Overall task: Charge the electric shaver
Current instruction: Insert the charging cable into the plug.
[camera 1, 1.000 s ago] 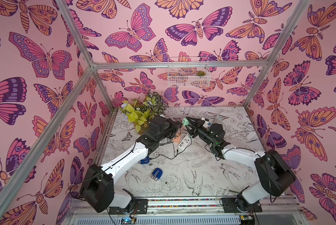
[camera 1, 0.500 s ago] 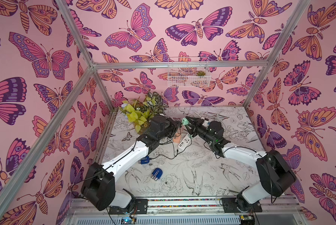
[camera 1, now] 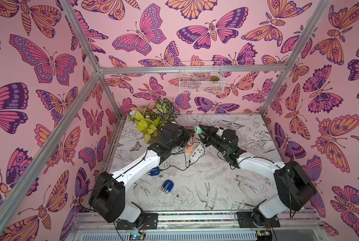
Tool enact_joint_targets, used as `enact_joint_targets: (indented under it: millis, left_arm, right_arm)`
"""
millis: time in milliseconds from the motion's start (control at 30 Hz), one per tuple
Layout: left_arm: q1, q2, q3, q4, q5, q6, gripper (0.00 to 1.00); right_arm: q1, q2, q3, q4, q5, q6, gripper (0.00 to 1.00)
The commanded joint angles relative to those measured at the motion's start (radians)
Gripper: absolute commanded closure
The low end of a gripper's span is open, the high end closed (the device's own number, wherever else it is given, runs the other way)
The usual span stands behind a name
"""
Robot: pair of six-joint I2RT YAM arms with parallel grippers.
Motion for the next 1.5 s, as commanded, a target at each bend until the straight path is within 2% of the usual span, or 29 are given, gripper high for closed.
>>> enact_joint_targets:
  millis: [0, 167, 267, 467, 700, 867, 933, 1067, 1200, 1300, 1467]
  left_arm:
    - [-0.024, 0.020, -0.021, -0.062, 0.068, 0.035, 1.00]
    - [-0.022, 0.025, 0.021, -0.145, 0.075, 0.058, 1.00]
    - [-0.022, 0.026, 0.031, -0.157, 0.063, 0.070, 1.00]
    - [-0.022, 0.049, 0.013, -0.053, 0.058, 0.062, 1.00]
    - [-0.019, 0.082, 0.015, -0.003, 0.091, 0.078, 1.00]
    - [-0.012, 0.077, 0.022, -0.073, 0.119, 0.069, 1.00]
    - [-0.012, 0.076, 0.019, -0.073, 0.124, 0.049, 1.00]
    - [-0.012, 0.107, 0.048, -0.075, 0.167, -0.021, 1.00]
    - [-0.009, 0.127, 0.069, -0.045, 0.189, -0.050, 1.00]
    - [0.002, 0.129, 0.081, -0.054, 0.206, -0.058, 1.00]
    - [0.016, 0.122, 0.077, -0.050, 0.214, -0.037, 1.00]
  right_arm:
    - [0.050, -0.071, 0.067, 0.153, -0.118, -0.044, 1.00]
    - [0.042, -0.070, 0.123, 0.092, -0.189, -0.126, 1.00]
    - [0.043, -0.078, 0.120, 0.089, -0.193, -0.130, 1.00]
    - [0.067, -0.043, 0.094, 0.219, -0.128, 0.000, 1.00]
    - [0.101, -0.017, 0.125, 0.223, -0.124, 0.091, 1.00]
    - [0.098, -0.081, 0.153, 0.028, -0.180, -0.046, 1.00]
    - [0.097, -0.090, 0.160, 0.017, -0.175, -0.080, 1.00]
    - [0.093, -0.061, 0.196, 0.042, -0.242, -0.129, 1.00]
    - [0.093, -0.016, 0.203, 0.156, -0.268, -0.088, 1.00]
    - [0.093, -0.024, 0.208, 0.114, -0.303, -0.108, 1.00]
    - [0.088, -0.027, 0.161, 0.215, -0.281, -0.050, 1.00]
